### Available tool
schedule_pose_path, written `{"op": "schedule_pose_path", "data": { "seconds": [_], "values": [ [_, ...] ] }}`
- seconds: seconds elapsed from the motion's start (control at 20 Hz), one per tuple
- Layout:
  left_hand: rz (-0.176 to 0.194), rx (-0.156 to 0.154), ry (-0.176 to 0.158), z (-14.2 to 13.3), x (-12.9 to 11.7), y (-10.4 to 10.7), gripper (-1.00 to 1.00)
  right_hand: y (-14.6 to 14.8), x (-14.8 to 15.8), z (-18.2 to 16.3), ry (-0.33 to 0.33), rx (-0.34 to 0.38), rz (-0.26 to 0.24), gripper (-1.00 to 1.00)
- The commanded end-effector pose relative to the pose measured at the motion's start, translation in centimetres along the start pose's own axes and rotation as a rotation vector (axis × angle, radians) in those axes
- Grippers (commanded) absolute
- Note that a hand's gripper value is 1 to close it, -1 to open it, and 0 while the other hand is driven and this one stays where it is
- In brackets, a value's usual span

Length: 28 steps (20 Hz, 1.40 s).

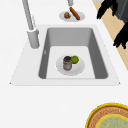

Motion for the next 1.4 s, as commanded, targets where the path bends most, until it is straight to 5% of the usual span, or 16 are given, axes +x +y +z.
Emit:
{"op": "schedule_pose_path", "data": {
  "seconds": [0.0,0.4,0.95,1.35],
  "values": [
    [0.001,-0.015,0.01,-0.9,-0.9,0.6,-1.0,0.0,0.0,0.0,0.0,0.0,0.0,0.0],
    [0.047,-0.032,-0.014,-2.6,-4.8,2.6,-1.0,0.0,0.0,0.0,0.003,-0.009,-0.008,0.0],
    [0.096,-0.048,0.015,-6.9,-10.6,4.1,-1.0,0.1,0.0,0.0,0.005,-0.012,-0.012,0.0],
    [0.177,-0.07,0.005,-7.7,-14.2,3.5,-1.0,0.1,0.0,0.0,0.005,-0.013,-0.013,0.0]
  ]
}}
